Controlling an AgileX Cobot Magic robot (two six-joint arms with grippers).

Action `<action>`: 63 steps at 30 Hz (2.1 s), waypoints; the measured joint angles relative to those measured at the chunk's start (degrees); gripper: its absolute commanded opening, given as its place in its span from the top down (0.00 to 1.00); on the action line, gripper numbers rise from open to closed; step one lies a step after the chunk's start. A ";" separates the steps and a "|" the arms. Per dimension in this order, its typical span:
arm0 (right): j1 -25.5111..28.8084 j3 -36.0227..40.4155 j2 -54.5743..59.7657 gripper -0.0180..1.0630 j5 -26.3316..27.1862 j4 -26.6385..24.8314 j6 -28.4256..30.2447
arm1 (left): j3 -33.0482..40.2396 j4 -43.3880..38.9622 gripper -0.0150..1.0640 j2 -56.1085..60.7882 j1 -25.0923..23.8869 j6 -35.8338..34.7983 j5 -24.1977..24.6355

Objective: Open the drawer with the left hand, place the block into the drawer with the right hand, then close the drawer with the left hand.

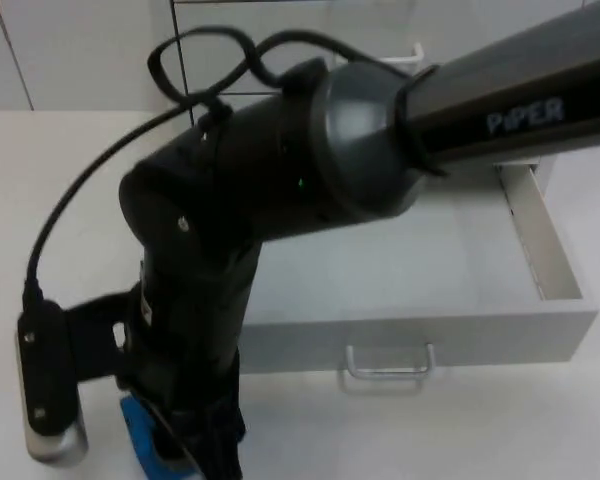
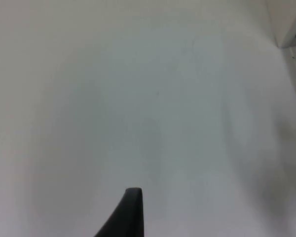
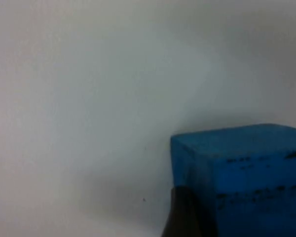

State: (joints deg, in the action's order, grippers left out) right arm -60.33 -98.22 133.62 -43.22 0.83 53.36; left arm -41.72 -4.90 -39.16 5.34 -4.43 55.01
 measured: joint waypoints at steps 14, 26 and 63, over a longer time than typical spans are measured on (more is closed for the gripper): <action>1.45 -0.19 -18.37 0.98 -7.72 -3.87 -18.28 | 0.00 0.00 0.01 0.00 0.00 0.00 0.00; 12.71 14.70 -33.68 0.98 -8.91 -3.88 -41.60 | 0.00 0.00 0.01 0.00 0.00 0.00 0.00; 15.00 37.24 -21.22 0.98 21.04 74.53 -135.82 | 0.00 0.00 0.01 0.00 0.00 0.00 -0.11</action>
State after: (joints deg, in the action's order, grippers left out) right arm -45.33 -60.98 112.40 -22.19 75.36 -82.46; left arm -41.72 -4.90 -39.16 5.34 -4.43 54.90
